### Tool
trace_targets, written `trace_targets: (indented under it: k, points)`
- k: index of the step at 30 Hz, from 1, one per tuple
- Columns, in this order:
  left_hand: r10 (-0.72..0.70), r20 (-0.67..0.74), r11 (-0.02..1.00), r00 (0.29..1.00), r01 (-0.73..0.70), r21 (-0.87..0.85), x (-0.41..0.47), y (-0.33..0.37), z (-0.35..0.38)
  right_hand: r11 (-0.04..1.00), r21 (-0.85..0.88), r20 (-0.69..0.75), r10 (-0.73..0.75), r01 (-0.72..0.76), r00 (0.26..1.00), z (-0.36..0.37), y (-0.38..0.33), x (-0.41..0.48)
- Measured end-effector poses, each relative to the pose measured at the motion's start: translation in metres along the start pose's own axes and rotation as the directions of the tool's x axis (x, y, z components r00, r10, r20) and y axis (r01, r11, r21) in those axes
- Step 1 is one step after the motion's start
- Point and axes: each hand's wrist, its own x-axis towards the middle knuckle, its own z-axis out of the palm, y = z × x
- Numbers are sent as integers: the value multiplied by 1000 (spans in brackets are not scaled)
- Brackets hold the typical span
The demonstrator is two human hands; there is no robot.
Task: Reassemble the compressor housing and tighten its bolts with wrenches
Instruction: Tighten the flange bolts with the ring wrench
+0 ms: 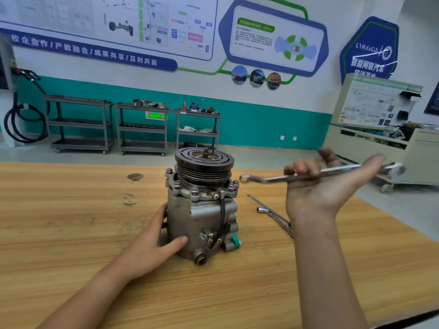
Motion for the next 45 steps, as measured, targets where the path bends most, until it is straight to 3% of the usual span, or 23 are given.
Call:
trace_targets:
  k: [4,8,10,13,16,20,22,30,35,41,45]
  points:
    - [-3,4,1000,1000,3,-2,1,-4,1,980,-195,110,73,-51,991,22,-2,23]
    - [-5,11,1000,1000,5,1,1,-5,2,853,-521,191,147,-27,970,34,10,38]
    - [-3,13,1000,1000,3,0,1,-6,3,805,-592,226,222,-47,949,38,14,41]
    - [4,12,1000,1000,-4,-3,2,-6,3,850,-478,256,374,-220,891,37,14,44]
    - [5,9,1000,1000,-5,-3,1,-6,3,909,-210,205,402,-361,893,32,17,52]
    - [13,17,999,1000,-12,-35,2,-8,3,892,201,87,396,-405,914,24,28,65]
    - [6,28,998,1000,-4,-55,2,-9,3,863,292,87,407,-414,909,17,36,68]
    - [-13,37,999,999,15,-46,2,-10,3,802,387,131,441,-455,888,-11,60,80]
    - [-23,26,999,999,24,-39,2,-11,3,839,326,149,409,-435,900,-18,60,76]
    - [-24,28,999,999,24,-24,3,-13,3,957,195,164,184,-215,969,-31,39,47]
    - [-8,30,1000,1000,9,-17,2,-12,4,985,171,255,-18,-27,967,-46,33,10]
